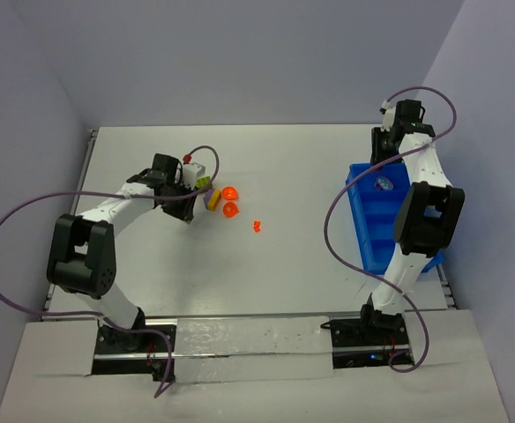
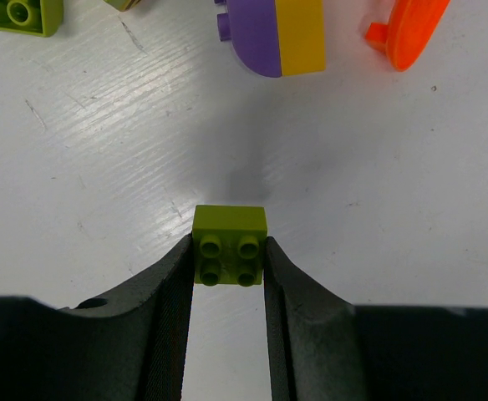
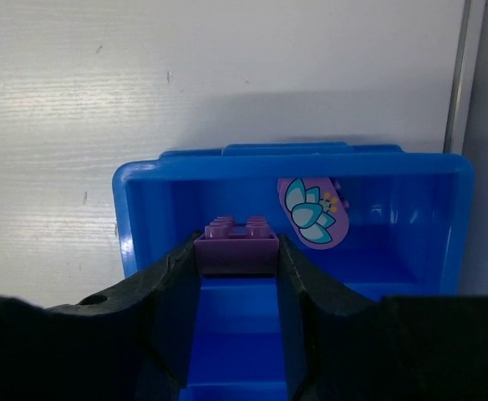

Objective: Sort the legos into containers by color

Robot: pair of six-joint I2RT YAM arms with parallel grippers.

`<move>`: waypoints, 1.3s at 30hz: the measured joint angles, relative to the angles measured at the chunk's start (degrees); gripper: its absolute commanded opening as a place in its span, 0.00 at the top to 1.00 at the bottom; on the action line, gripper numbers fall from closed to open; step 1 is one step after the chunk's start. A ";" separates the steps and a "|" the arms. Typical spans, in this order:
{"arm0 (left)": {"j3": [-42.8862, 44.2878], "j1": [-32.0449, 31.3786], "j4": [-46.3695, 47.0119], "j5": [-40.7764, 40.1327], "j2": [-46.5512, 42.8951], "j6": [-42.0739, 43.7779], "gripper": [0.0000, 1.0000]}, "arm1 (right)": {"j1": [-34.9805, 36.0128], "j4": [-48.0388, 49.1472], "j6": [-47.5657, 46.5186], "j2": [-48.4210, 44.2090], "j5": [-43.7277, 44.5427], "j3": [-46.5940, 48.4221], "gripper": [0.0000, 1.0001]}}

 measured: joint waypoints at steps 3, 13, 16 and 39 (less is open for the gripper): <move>0.00 -0.12 0.23 -0.04 0.87 -0.06 0.87 | 0.00 1.17 0.00 0.00 0.56 -0.84 1.00; 0.13 -0.19 0.67 -0.03 3.38 -0.28 0.35 | 0.01 2.20 -0.02 0.00 0.97 -4.40 0.69; 0.72 -0.19 0.76 0.28 3.38 -0.63 0.24 | 0.01 2.37 -0.02 0.00 0.96 -5.17 0.53; 22.19 -0.17 0.72 3.63 8.38 -3.48 0.31 | 4.18 -1.03 2.56 -8.55 -6.15 -3.62 0.22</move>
